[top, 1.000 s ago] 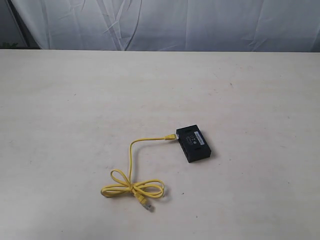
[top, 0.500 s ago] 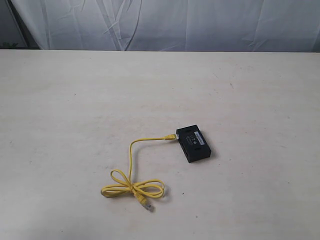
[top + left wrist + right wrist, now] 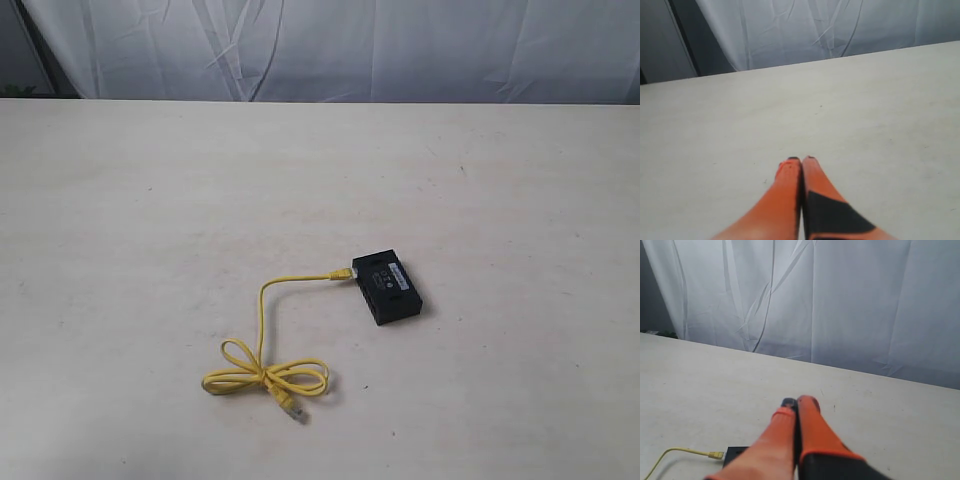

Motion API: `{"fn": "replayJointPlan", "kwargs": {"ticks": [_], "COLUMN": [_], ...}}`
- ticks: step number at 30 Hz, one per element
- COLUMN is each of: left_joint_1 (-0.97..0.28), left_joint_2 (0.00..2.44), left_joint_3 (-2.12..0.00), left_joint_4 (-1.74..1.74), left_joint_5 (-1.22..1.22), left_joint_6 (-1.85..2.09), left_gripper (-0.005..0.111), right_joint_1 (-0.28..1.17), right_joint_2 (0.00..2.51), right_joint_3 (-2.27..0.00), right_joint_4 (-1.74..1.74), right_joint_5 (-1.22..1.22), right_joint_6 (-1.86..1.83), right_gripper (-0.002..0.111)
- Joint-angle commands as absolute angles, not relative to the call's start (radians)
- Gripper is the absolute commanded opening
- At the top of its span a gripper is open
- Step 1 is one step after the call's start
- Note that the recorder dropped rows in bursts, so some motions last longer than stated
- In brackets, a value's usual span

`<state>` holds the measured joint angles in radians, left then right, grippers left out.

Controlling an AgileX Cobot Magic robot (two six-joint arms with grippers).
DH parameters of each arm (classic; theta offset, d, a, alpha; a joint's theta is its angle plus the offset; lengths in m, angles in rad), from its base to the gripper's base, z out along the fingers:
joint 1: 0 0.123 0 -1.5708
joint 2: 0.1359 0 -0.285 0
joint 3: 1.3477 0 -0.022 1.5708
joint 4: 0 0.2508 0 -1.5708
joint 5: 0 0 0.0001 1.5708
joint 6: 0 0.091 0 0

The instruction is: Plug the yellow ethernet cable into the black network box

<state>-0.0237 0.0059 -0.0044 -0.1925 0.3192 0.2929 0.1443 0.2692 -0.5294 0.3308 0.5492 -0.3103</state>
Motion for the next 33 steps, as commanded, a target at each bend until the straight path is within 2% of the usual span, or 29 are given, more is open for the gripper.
{"fn": "replayJointPlan", "kwargs": {"ticks": [1,18,25,33], "left_joint_1": [-0.021,-0.021,-0.021,-0.021], "left_joint_2": [0.0,0.0,0.0,0.0], "left_joint_3": [0.0,0.0,0.0,0.0], "left_joint_4": [0.019,0.015,0.013,0.013], "left_joint_5": [0.305,0.215,0.229,0.231], "left_joint_6": [0.29,0.291,0.054,0.029], "left_gripper": [0.0,0.0,0.0,0.0], "right_joint_1": [0.141,0.141,0.141,0.141], "right_joint_2": [0.265,0.265,0.265,0.265], "right_joint_3": [-0.524,-0.524,-0.524,-0.524], "right_joint_4": [0.333,0.333,0.333,0.333], "right_joint_5": [0.542,0.542,0.547,0.545], "right_joint_6": [-0.31,-0.31,-0.31,-0.31], "right_gripper": [-0.001,-0.001,-0.001,-0.001]}}
